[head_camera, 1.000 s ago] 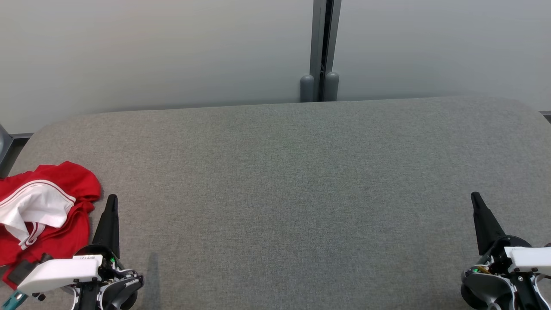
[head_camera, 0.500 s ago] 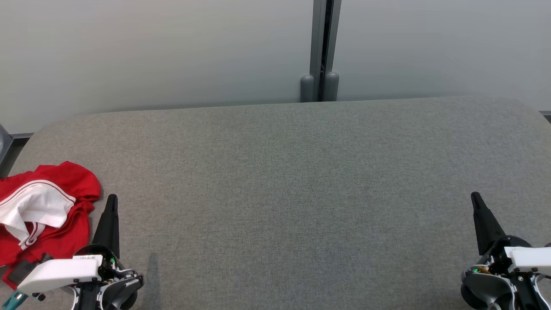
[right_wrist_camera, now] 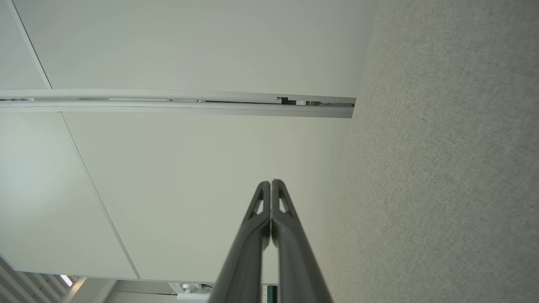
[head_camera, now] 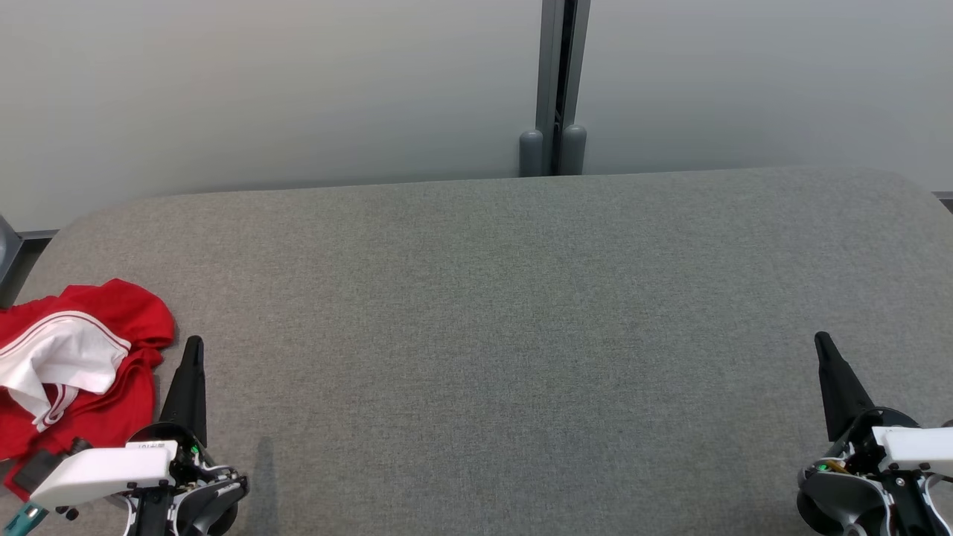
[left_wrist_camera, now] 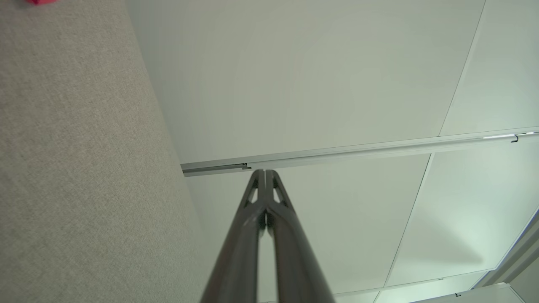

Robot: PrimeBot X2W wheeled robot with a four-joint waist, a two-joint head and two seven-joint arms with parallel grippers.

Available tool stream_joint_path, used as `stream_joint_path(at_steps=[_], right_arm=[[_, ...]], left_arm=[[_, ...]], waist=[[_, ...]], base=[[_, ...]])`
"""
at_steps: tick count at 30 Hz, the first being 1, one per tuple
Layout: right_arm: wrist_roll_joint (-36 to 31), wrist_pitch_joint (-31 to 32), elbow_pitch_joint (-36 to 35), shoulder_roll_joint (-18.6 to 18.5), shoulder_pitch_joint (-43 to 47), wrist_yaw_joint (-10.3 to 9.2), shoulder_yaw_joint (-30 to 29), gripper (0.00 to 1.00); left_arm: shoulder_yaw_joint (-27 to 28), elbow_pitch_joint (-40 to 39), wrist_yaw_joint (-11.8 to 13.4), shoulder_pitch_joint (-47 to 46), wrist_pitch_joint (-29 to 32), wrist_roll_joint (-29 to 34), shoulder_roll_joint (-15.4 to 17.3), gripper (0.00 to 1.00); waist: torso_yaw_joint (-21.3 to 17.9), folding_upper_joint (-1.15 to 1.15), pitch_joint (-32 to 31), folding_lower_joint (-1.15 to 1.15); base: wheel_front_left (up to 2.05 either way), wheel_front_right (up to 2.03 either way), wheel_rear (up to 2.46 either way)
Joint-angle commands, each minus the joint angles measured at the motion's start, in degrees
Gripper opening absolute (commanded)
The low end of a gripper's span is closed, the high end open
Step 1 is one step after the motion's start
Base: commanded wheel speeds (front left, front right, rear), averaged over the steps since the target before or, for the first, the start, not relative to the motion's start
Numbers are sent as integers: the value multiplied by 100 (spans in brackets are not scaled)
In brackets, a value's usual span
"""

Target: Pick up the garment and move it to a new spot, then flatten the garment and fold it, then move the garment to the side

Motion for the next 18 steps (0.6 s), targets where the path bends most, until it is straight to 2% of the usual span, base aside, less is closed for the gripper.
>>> stream_joint_path(at_steps=[1,18], right_arm=[[15,17,-17,-52,50,0,-2,0],[15,16,-17,-52,50,0,0,0]], left_arm=[[19,-15,-33,-69,16,-9,31,0],[19,-15,-33,-69,16,-9,31,0]], waist=[[0,0,0,0],[0,0,0,0]], base=[[0,0,0],[0,0,0]])
